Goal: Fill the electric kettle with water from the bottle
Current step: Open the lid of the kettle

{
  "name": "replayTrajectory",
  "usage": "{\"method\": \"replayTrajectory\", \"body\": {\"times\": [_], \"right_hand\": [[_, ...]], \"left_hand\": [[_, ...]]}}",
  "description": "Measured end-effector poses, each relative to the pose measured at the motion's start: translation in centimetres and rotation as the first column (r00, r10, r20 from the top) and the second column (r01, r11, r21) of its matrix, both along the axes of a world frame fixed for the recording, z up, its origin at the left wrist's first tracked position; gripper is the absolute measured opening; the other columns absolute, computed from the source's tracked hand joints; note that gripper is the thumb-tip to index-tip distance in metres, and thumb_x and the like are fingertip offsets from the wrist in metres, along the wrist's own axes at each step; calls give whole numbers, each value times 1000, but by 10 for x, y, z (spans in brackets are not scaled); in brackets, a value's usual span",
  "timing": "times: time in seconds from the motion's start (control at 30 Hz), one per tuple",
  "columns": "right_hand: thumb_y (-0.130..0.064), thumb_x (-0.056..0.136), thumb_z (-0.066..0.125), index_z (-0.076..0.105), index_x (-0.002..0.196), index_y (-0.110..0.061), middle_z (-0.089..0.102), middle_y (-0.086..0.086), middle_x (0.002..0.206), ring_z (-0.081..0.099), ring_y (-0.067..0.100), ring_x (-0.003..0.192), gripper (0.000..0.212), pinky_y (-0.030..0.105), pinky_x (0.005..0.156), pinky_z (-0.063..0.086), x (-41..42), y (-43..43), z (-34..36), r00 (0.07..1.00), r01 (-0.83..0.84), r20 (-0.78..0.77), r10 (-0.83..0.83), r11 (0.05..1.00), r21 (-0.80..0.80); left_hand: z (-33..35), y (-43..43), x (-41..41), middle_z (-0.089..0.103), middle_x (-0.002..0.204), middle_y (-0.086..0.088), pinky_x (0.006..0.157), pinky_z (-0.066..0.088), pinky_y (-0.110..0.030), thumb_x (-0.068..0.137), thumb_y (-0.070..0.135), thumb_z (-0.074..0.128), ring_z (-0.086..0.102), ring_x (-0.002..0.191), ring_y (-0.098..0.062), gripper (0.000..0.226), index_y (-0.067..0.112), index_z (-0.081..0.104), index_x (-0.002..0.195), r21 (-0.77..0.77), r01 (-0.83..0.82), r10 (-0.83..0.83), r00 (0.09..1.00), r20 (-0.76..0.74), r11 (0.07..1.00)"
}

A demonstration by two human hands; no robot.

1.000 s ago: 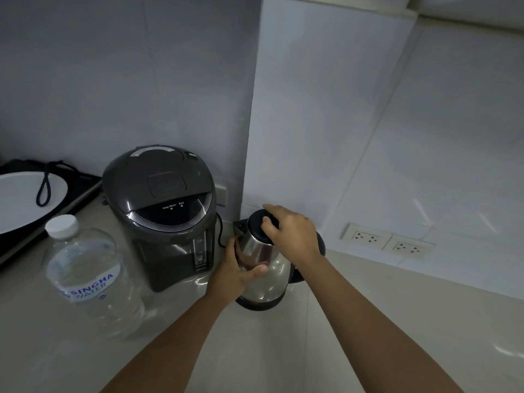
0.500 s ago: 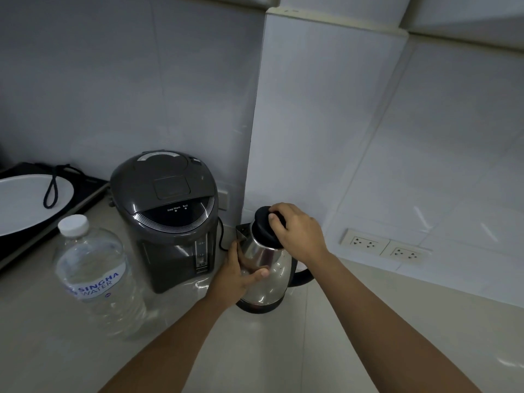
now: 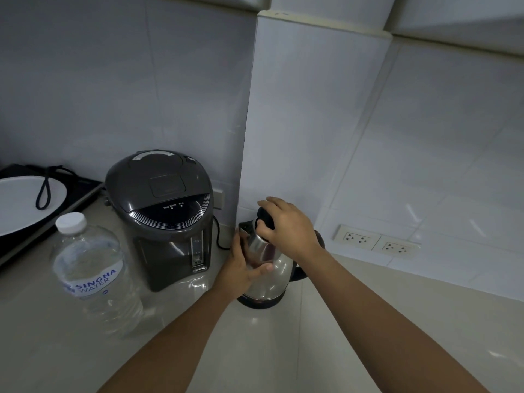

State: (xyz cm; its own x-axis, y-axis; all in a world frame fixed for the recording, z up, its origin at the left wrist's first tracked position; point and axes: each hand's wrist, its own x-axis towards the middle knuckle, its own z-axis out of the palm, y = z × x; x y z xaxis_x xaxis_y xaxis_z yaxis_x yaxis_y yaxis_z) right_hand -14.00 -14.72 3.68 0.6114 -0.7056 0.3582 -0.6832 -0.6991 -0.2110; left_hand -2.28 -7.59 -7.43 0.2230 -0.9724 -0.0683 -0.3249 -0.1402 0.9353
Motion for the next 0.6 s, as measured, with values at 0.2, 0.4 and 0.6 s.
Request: {"method": "replayTrajectory", "body": {"times": [0.2, 0.4, 0.6], "right_hand": [[-23, 96, 51, 64, 128, -15, 63, 12, 130, 64, 29, 113, 35, 43, 80, 59, -8, -2, -2, 998, -34, 47, 43, 982, -186], [-21, 100, 46, 61, 130, -15, 58, 8, 139, 65, 24, 113, 34, 36, 77, 58, -20, -2, 7, 988, 70, 152, -39, 977, -204], [-23, 100, 33, 61, 129, -9, 59, 9, 138, 59, 29, 121, 43, 40, 99, 49, -36, 1, 7, 965, 207, 218, -145, 932, -296]], "left_hand": [[-1, 1, 2, 21, 166, -2, 105, 34, -26, 78, 47, 79, 33, 147, -22, 125, 22, -12, 158, 12, -8, 8, 1000, -8, 1000], [-2, 2, 5, 26, 164, -2, 108, 37, -35, 75, 54, 79, 37, 145, -25, 124, 30, -10, 158, 22, 10, -9, 999, -37, 1000], [-3, 4, 4, 48, 152, -1, 102, 39, -31, 68, 61, 77, 48, 135, -19, 125, 31, -6, 157, 31, 7, -5, 998, -60, 999]]}}
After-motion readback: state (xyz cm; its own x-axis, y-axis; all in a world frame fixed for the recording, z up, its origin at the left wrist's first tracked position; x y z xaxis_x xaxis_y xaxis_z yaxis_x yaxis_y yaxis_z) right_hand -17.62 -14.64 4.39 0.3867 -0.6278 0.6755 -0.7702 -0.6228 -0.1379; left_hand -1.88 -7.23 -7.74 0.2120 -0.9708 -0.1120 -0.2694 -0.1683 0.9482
